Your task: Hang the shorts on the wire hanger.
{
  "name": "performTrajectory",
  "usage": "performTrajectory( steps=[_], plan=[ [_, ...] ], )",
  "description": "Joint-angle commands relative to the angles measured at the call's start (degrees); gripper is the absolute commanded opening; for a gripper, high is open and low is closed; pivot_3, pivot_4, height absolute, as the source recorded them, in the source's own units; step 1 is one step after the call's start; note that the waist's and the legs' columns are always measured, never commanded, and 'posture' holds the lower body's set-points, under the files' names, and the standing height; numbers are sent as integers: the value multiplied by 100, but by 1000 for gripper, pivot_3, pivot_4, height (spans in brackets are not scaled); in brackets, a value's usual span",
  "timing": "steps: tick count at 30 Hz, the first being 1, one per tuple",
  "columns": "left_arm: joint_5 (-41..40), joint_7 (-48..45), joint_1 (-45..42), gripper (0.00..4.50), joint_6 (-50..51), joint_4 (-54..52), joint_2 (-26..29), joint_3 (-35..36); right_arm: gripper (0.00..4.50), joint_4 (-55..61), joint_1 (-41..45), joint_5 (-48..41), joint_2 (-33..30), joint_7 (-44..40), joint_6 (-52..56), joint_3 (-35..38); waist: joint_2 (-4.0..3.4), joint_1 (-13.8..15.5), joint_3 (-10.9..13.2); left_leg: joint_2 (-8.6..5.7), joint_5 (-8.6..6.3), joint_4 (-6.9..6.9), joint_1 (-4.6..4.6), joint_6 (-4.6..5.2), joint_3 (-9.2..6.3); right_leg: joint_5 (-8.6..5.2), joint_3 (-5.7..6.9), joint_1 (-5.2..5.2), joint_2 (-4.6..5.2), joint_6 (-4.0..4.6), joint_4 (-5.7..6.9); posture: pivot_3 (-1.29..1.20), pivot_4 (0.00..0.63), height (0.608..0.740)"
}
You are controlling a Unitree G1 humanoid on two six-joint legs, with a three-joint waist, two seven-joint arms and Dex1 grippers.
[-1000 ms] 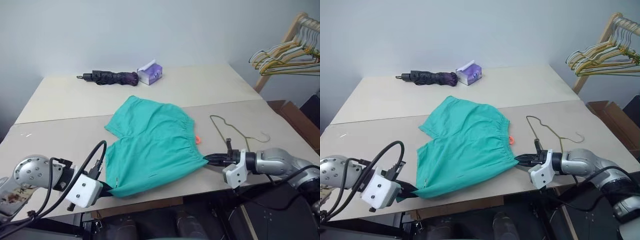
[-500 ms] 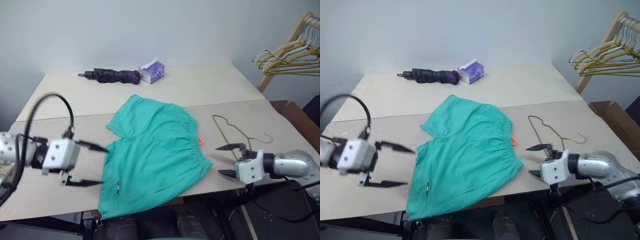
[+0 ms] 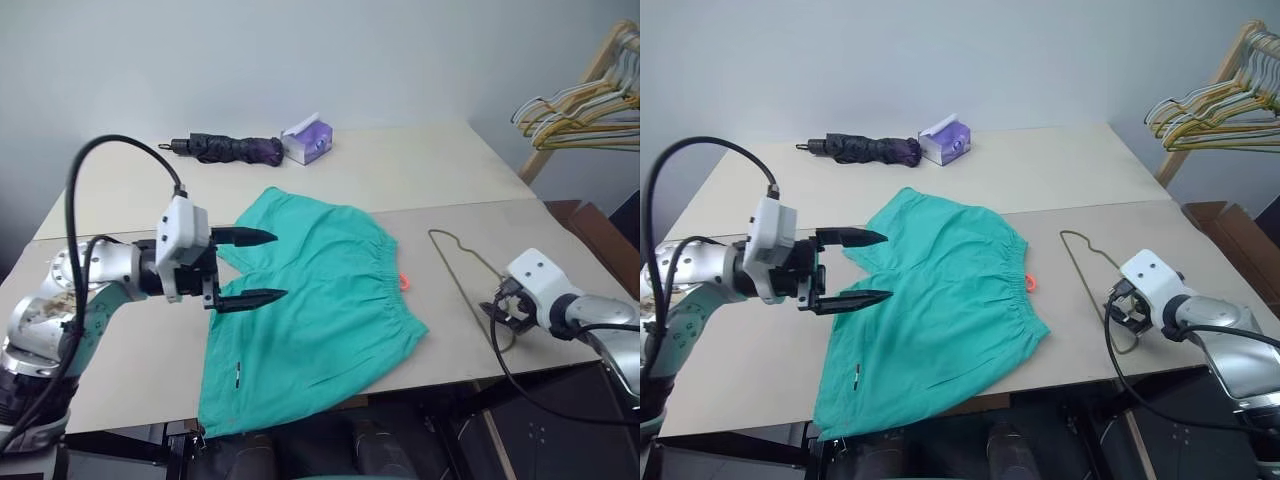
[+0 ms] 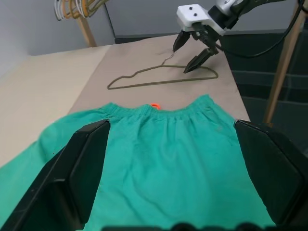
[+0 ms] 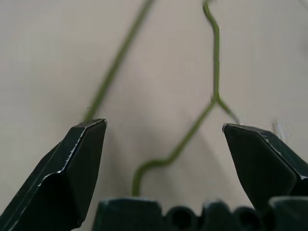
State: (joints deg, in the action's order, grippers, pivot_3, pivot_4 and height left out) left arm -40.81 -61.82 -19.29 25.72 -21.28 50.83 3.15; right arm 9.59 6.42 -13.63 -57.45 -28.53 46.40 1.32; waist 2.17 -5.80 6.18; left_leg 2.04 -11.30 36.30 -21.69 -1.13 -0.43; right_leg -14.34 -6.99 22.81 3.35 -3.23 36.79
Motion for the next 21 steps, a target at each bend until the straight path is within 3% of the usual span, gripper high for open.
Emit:
performTrajectory(
  steps=[1, 6, 19, 21],
  plan=[
    [27, 23, -89, 4459, 49, -171, -46, 78, 4500, 250, 127, -3, 51, 37, 550, 281, 0, 0, 0, -1, 0, 2, -15, 0, 0, 2, -1, 15, 0, -3, 0, -98, 94, 740],
    [114, -34, -128, 4459, 68, -146, -72, 72, 4500, -56, 424, -451, 359, -295, 1265, 479, 4, -19, 4, -1, 0, 7, -41, 0, 0, 15, -2, 34, -1, -24, -1, -100, 98, 740],
    [249, -30, -153, 4500, 28, -90, -137, 138, 280, -1030, 917, -452, 714, -124, 1789, 658, 12, -52, 11, -2, -1, 11, -53, 2, -3, 17, 2, 34, 0, -27, -12, -86, 92, 740],
    [288, -40, -158, 4500, 0, -54, -149, 145, 14, -1032, 908, -422, 735, -87, 1764, 661, 12, -58, 11, -2, -1, 11, -52, 2, -2, 16, 2, 33, 0, -26, -12, -87, 91, 740]
  ],
)
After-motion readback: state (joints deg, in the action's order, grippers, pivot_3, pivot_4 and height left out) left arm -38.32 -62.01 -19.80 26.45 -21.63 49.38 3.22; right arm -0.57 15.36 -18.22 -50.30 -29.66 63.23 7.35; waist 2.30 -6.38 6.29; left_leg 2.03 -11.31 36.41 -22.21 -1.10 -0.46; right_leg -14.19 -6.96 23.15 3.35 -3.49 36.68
